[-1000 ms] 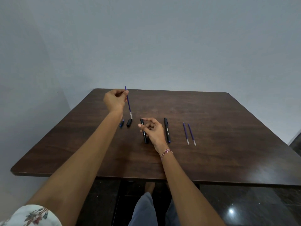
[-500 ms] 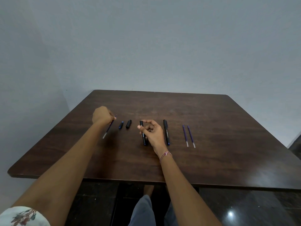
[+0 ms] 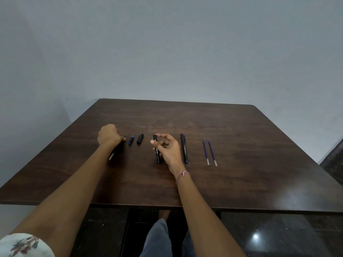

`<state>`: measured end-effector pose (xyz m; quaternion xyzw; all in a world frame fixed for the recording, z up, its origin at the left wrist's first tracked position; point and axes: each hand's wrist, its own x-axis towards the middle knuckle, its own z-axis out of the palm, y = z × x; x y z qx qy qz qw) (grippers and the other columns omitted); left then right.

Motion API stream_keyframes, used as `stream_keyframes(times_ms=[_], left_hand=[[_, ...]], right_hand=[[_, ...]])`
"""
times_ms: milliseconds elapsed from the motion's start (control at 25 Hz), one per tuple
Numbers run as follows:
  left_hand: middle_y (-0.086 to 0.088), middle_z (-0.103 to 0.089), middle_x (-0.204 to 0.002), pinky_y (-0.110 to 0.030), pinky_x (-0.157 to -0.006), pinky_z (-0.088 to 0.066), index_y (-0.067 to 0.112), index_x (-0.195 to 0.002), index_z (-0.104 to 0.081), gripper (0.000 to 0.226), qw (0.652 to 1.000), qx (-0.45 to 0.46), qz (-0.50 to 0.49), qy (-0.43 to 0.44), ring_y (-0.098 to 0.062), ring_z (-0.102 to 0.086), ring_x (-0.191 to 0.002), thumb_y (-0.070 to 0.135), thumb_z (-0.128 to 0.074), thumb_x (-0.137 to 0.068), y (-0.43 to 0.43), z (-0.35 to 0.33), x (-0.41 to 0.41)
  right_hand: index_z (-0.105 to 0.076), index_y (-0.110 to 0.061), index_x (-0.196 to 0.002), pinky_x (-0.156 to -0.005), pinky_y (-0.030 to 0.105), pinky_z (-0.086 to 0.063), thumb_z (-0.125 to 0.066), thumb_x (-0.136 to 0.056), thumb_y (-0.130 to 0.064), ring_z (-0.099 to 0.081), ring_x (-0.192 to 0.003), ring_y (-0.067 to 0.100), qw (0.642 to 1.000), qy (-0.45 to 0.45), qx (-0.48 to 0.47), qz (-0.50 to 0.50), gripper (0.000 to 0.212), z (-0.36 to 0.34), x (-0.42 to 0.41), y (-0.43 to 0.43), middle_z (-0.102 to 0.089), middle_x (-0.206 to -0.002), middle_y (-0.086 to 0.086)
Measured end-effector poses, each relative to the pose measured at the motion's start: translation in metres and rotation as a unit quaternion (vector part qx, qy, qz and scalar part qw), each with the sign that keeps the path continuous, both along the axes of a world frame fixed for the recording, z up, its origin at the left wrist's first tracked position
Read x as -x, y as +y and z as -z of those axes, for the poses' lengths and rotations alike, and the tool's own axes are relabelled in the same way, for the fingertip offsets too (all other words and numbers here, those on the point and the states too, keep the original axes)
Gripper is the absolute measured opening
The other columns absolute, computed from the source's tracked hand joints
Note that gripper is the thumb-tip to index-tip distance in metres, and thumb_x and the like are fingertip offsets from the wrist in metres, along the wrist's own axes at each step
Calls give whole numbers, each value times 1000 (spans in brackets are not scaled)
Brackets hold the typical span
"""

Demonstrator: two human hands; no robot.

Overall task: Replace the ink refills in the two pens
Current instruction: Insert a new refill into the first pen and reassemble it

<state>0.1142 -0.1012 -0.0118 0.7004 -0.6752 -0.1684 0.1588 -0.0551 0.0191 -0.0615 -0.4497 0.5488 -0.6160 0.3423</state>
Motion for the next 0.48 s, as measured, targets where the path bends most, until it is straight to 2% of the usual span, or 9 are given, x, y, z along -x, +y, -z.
stream_keyframes(times_ms=[80, 200, 320, 400, 480], left_hand=[[-14, -69, -89, -34, -64, -50, 5, -94, -71, 28, 1000, 5, -5, -4, -26, -63, -84, 29, -75, -80, 1, 0, 0], [-11, -70, -89, -30, -59, -47, 7, -93, -71, 26, 997, 77, -11, 31, -21, -60, -75, 31, -71, -83, 4, 0, 3], [-3, -68, -78, -23, -56, -46, 8, -94, -71, 19, 974, 132, 21, 181, -11, -59, -65, 25, -69, -85, 18, 3, 21], [-2, -67, -71, -22, -59, -53, 5, -94, -71, 17, 938, 111, 41, 327, -9, -64, -60, 20, -69, -85, 34, 10, 39], [-2, -68, -67, -17, -54, -53, 2, -92, -71, 16, 890, 88, 61, 443, -5, -65, -53, 16, -70, -84, 52, 20, 57]], right_hand=[[-61, -23, -105, -55, 18, -48, -75, -81, -26, -68, -73, 8, 1000, -3, -1, 0, 28, 1, 0, -1, -65, -78, 5], [-61, -26, -105, -55, 17, -48, -75, -81, -26, -67, -71, 4, 1000, -9, -1, 3, 27, 2, 1, -2, -67, -78, 2], [-60, -26, -107, -56, 15, -48, -73, -83, -25, -66, -70, 1, 999, -32, 3, 10, 28, 3, 0, -3, -70, -76, -6], [-60, -22, -111, -58, 15, -48, -72, -84, -21, -67, -75, 3, 998, -51, 10, 22, 29, 3, -1, -3, -71, -85, -5], [-61, -16, -116, -59, 15, -49, -70, -86, -17, -67, -82, 8, 997, -61, 15, 34, 31, 2, -1, -3, -71, -99, 2]])
